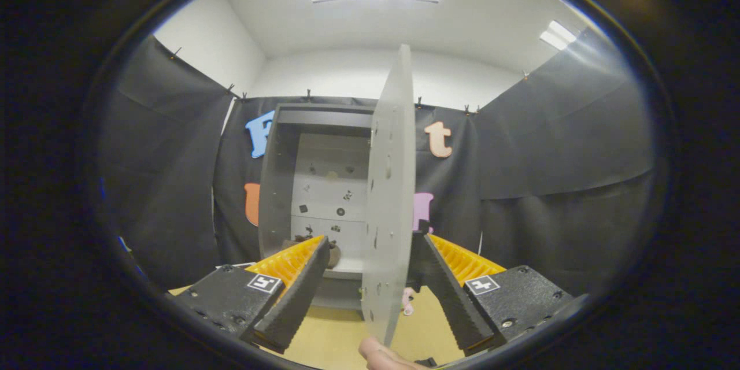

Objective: Open the shoe cabinet door, grab the shoes and put them into the shoe cabinet, then close the shoe cabinet door.

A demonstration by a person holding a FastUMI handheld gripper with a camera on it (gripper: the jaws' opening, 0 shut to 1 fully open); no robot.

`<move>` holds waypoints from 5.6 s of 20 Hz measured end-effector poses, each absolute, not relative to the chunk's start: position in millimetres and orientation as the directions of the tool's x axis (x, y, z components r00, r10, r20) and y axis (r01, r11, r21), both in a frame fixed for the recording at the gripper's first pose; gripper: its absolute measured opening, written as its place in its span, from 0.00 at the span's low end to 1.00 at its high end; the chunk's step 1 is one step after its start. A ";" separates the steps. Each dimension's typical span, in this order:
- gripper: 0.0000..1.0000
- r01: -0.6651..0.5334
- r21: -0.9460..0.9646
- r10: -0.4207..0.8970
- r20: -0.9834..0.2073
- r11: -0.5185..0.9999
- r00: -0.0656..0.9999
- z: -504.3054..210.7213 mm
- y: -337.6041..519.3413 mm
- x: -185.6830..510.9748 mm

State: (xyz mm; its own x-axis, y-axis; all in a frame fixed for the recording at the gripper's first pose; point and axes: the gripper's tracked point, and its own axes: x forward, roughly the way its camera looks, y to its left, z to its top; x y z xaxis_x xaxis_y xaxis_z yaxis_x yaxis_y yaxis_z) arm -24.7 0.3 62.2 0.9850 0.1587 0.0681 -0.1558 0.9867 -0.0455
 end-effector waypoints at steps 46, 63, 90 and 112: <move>0.94 -0.271 0.003 0.269 -0.131 0.962 0.954 -64.5 -36.9 85.1; 0.91 -0.291 -0.050 0.277 -0.193 0.955 0.941 -101.1 75.4 90.9; 0.98 -0.345 -0.004 0.342 -0.133 0.939 0.930 -92.0 179.1 24.5; 0.99 -0.277 0.076 0.278 -0.008 0.958 0.961 -57.7 94.2 -65.6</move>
State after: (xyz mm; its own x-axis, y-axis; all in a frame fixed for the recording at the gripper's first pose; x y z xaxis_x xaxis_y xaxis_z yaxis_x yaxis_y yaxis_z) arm -65.6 94.2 -57.7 0.9605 0.2781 -0.0083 -0.2767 0.9579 0.0763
